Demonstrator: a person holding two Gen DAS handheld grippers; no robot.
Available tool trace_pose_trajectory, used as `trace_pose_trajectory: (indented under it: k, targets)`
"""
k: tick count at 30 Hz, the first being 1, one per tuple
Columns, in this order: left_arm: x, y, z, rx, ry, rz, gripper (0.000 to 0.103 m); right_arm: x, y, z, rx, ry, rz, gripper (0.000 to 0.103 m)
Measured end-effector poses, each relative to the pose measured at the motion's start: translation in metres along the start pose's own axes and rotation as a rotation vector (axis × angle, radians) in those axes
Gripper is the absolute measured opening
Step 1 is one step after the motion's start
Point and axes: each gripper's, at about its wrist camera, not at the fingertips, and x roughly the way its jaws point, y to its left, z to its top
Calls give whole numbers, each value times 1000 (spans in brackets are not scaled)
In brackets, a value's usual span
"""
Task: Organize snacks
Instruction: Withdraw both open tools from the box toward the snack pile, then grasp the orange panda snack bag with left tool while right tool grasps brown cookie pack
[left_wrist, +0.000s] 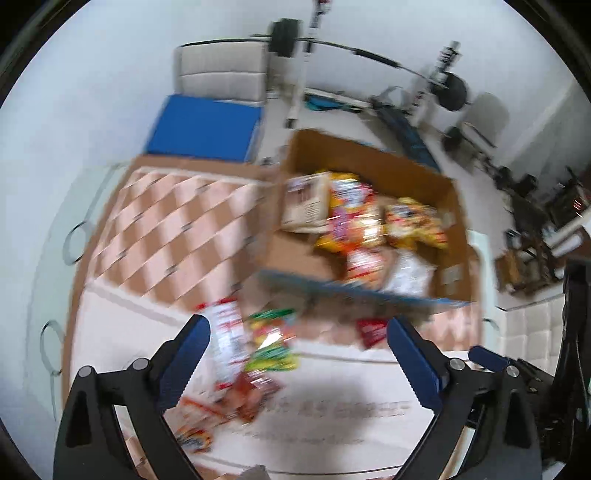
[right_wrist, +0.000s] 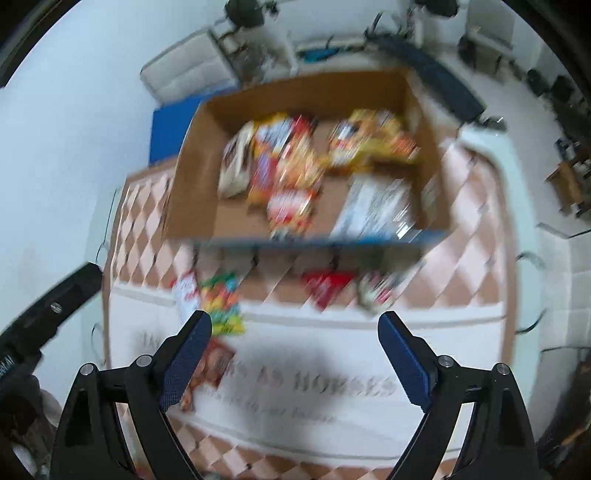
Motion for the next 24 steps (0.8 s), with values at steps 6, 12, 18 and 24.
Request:
trace_pose_trajectory:
  k: [6, 12, 18, 24]
  targets:
    - [23, 81, -60, -112, 100, 167, 98, 73, 29, -35, 20, 182, 81, 94]
    - [62, 148, -114, -283, 240, 232, 98, 139, 63, -60, 53, 330, 97, 94]
    - [88, 168, -150, -294, 307, 249, 98, 207, 92, -80, 164, 462, 64, 93]
    - [93, 174, -169, -233, 297, 317, 98, 242, 133, -82, 124, 468, -52, 89]
